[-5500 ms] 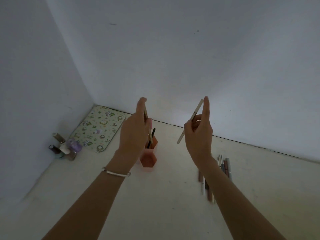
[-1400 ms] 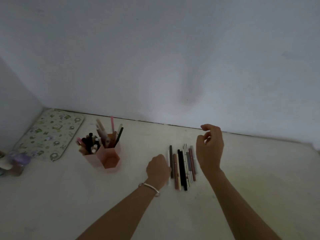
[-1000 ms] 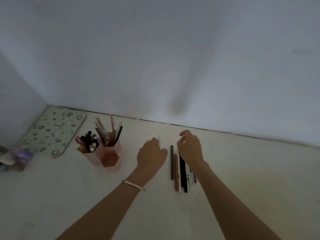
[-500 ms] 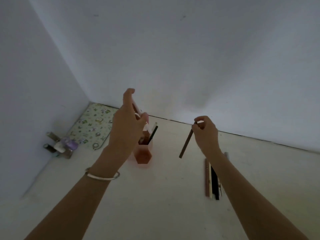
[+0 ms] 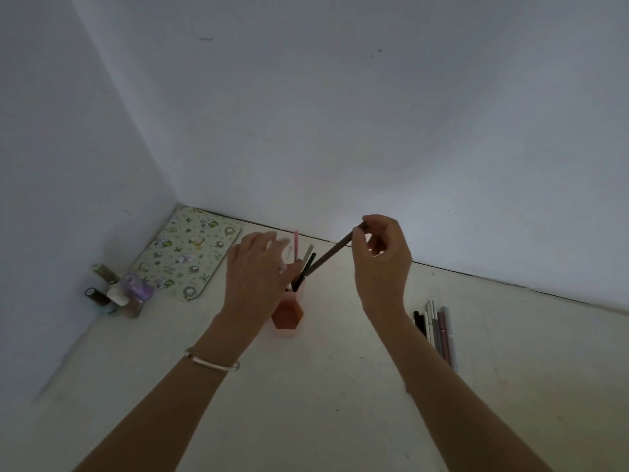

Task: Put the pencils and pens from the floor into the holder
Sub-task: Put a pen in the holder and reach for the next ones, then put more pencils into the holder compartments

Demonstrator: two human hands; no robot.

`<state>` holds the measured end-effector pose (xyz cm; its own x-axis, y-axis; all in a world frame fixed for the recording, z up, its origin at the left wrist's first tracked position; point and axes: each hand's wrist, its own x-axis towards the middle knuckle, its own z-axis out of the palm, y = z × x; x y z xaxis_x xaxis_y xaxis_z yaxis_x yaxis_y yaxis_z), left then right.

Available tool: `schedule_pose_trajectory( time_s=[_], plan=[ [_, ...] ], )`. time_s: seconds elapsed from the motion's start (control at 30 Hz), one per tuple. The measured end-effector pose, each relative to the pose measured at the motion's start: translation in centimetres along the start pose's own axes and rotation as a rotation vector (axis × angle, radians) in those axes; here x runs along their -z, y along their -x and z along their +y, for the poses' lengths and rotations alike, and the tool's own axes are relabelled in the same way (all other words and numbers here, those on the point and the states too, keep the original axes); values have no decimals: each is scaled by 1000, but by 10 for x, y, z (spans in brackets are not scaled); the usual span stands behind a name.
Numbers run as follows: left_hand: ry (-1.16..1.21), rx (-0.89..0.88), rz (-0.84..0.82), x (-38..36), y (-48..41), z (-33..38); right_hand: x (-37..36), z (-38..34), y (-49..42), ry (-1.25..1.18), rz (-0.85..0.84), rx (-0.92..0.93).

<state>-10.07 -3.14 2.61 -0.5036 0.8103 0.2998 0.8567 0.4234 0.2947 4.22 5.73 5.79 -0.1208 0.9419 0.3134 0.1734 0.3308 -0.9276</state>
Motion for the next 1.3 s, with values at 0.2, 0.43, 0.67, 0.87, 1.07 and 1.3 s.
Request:
schedule_pose_trajectory(
  time_s=[0.2,0.43,0.67,0.87,1.07,1.3],
  plan=[
    [332,97,262,50,-11,-14,-31,17,27,234,-165,243],
    [444,128,237,68,-8,-6,-44,48,42,512,-329,489],
    [532,-53,-141,22,28,109,36,23,-12,355,92,298],
    [382,225,-717,-88,62,173,121,39,-24,387,209,178],
    [255,313,-722,-124,72,200,169,73,-13,471,220,122],
    [296,437,-744,-137,65,203,178,96,-8,461,195,63]
  ],
)
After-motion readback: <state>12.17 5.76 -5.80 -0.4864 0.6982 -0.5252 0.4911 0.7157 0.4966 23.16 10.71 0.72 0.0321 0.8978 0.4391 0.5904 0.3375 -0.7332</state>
